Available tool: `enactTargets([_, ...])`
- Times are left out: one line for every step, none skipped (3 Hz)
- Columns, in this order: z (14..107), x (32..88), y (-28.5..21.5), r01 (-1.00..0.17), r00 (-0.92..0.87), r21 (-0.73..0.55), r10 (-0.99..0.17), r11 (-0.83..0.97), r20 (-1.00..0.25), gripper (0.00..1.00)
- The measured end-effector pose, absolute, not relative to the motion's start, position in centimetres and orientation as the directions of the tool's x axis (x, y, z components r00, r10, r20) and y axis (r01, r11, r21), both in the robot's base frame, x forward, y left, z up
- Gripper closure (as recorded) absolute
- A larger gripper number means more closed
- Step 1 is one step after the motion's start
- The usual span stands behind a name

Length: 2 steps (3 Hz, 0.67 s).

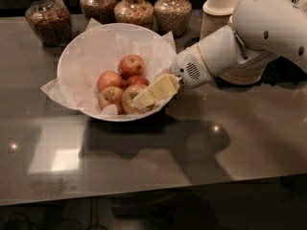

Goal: Pick apple from white bowl

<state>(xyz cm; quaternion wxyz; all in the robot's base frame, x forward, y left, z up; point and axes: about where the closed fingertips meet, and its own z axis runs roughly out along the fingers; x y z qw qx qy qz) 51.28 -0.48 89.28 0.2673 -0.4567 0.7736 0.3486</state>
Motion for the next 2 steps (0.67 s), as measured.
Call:
enactTargets([88.6,52.0,1.1,-0.890,-0.454,0.336,-0.521,0.309,-0.723,0.25])
enactTargets([88.0,52.3,2.1,-0.882,-0.471,0.378,-0.517,0.282,-0.715,0.06])
